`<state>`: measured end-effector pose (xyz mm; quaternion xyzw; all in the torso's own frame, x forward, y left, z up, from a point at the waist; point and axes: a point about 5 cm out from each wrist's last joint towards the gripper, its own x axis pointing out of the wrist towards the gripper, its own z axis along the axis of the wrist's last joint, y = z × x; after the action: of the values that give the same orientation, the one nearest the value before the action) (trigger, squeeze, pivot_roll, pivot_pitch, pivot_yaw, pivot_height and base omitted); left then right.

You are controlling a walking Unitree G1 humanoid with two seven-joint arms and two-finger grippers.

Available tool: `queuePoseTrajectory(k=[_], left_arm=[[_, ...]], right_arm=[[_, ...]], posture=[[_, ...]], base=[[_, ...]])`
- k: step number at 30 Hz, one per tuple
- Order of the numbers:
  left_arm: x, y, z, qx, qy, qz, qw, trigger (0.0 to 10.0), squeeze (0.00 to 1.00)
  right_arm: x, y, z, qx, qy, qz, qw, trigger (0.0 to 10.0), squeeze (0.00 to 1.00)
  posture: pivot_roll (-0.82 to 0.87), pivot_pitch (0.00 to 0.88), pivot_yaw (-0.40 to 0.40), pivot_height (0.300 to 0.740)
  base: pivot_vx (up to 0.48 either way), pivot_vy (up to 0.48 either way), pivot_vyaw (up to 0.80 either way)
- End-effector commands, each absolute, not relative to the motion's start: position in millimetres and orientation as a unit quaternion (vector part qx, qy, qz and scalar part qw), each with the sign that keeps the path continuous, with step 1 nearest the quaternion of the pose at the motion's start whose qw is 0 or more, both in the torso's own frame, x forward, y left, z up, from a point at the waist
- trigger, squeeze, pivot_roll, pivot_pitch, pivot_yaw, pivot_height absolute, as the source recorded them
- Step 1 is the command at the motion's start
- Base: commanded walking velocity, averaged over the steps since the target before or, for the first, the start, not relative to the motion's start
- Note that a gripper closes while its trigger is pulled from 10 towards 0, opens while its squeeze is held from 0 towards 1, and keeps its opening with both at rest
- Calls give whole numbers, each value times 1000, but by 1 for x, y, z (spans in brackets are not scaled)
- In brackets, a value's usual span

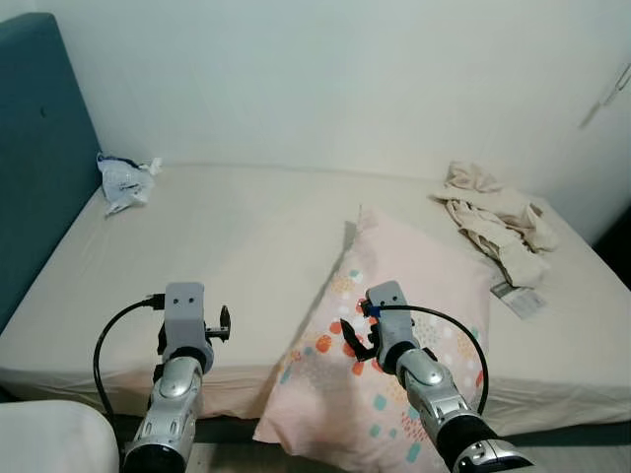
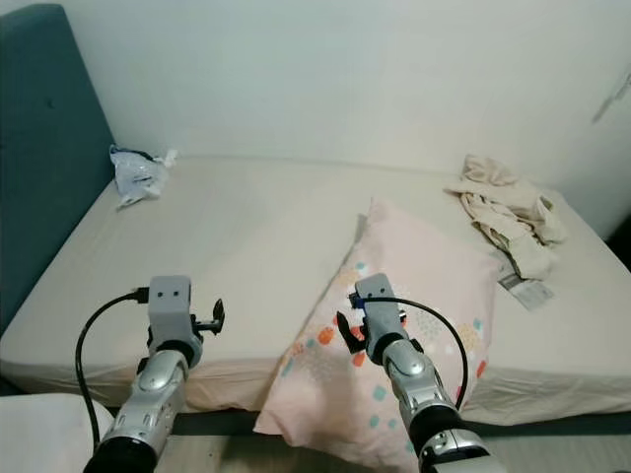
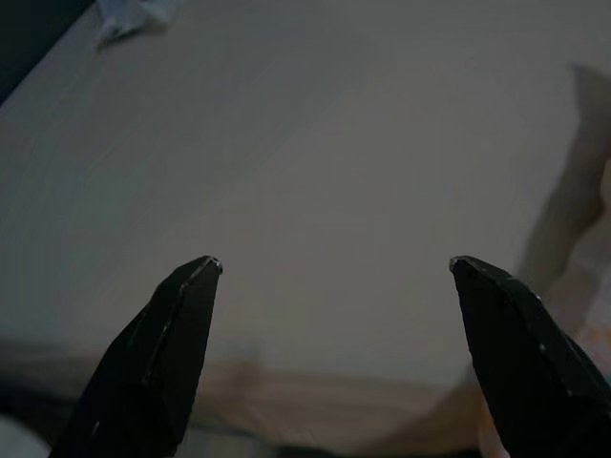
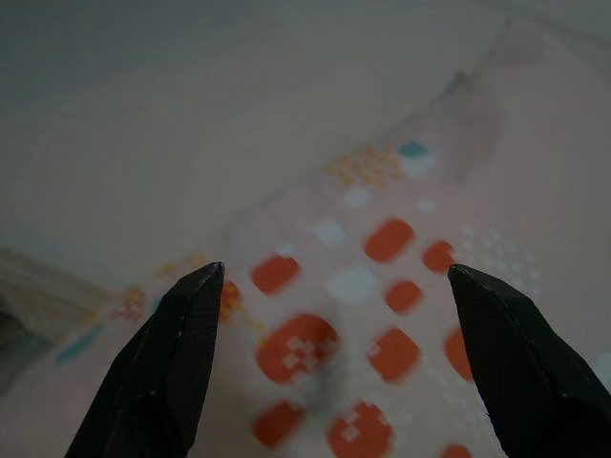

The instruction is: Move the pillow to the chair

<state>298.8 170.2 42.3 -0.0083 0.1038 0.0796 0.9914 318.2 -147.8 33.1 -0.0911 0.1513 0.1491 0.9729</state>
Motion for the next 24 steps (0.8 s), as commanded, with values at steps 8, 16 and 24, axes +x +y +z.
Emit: queuePoseTrajectory(k=[8,16,24], left_arm=[[300,165,40,-5,114,66,991,10000,0],[300,161,34,4,137,47,989,10000,0],[298,166,32,27,143,-7,989,10000,0]], right_arm=[[314,-154,27,-83,168,135,973,10000,0],[313,-154,25,-84,173,135,972,10000,0],[312,-155,24,-81,174,117,975,10000,0]], posture=[[-37,50,-78,740],[-36,47,-80,740],[-36,46,-64,740]], base=[[0,0,0],[0,0,0],[0,0,0]])
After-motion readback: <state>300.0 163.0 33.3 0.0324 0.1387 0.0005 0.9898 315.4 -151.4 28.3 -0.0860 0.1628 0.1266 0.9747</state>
